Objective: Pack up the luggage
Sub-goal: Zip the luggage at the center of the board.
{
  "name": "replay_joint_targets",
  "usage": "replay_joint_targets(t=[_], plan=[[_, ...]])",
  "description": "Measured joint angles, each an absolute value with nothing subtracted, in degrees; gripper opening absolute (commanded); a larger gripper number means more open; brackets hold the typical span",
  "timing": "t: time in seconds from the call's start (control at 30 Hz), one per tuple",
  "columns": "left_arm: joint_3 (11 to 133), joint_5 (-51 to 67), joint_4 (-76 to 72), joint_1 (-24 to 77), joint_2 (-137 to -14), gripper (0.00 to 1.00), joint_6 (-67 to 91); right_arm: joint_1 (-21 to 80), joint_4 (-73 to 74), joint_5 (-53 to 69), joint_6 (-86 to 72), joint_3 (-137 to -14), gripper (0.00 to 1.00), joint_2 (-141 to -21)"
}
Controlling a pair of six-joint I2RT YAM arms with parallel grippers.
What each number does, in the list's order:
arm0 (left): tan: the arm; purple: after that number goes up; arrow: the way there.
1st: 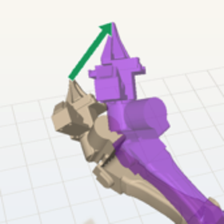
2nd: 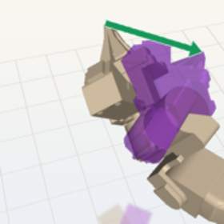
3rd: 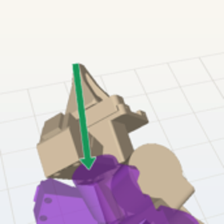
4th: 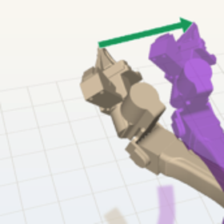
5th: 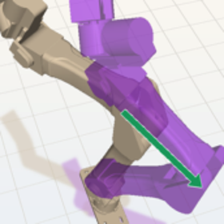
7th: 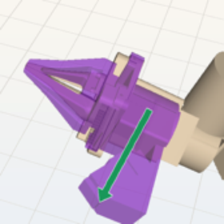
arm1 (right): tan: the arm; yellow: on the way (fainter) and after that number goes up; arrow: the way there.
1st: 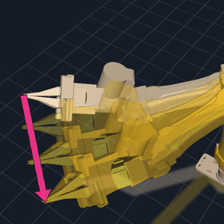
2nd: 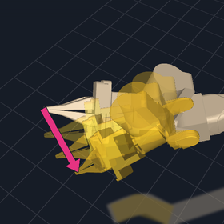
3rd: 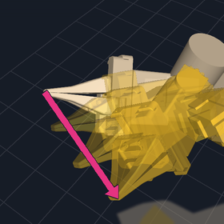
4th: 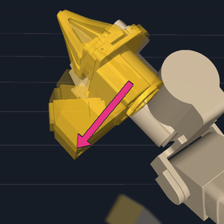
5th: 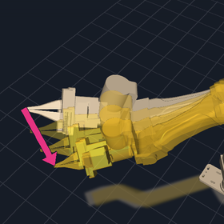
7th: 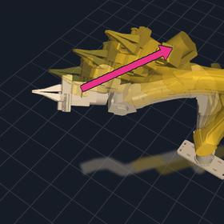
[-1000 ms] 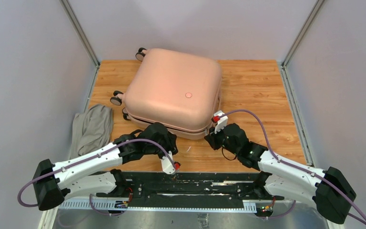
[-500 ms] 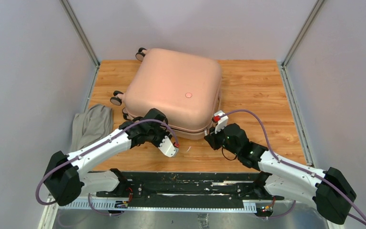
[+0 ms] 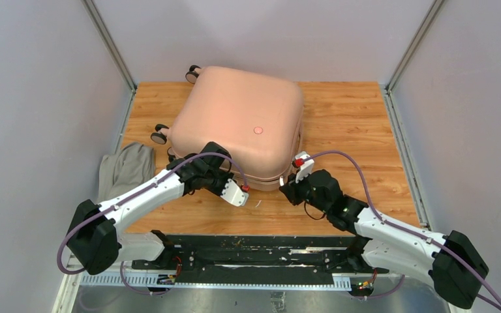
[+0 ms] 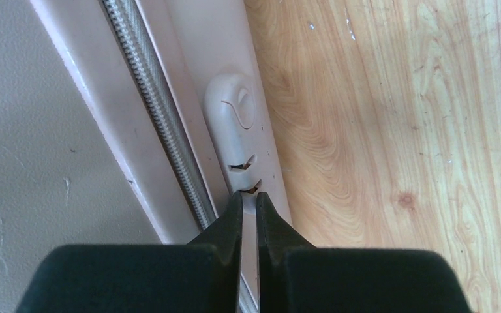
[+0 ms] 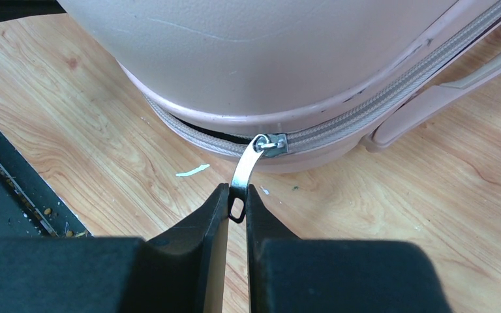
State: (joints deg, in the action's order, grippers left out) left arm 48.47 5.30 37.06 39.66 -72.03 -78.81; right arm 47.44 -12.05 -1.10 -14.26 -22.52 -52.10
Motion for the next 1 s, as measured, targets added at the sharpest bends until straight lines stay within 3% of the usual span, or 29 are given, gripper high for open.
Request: replay_joint_targets(t=[0.63,0.73,0.87,0.93,1.0], plan=[[50.3,2.1,37.3,41.4,-75.0,0.0,-74.1,48.3,-21.9,4.8,-17.6,-22.1,0.0,-60.9],[50.3,0.3,36.7,41.4,-75.3,0.0,-74.1,48.1,-20.9,4.8,-18.7,-22.2,0.27,-59.5],[49.0,0.0,34.3,41.6,-74.5,0.0,-74.8,44.6,-17.8,3.8,-22.6,-21.0,0.47,-51.2],[47.9,0.2,33.0,41.8,-73.5,0.0,-75.2,43.0,-15.3,0.5,-24.4,-21.0,0.64,-46.5],[47.1,0.2,32.1,41.8,-72.9,0.0,-75.3,42.5,-12.5,-2.7,-25.6,-21.1,0.7,-43.8]])
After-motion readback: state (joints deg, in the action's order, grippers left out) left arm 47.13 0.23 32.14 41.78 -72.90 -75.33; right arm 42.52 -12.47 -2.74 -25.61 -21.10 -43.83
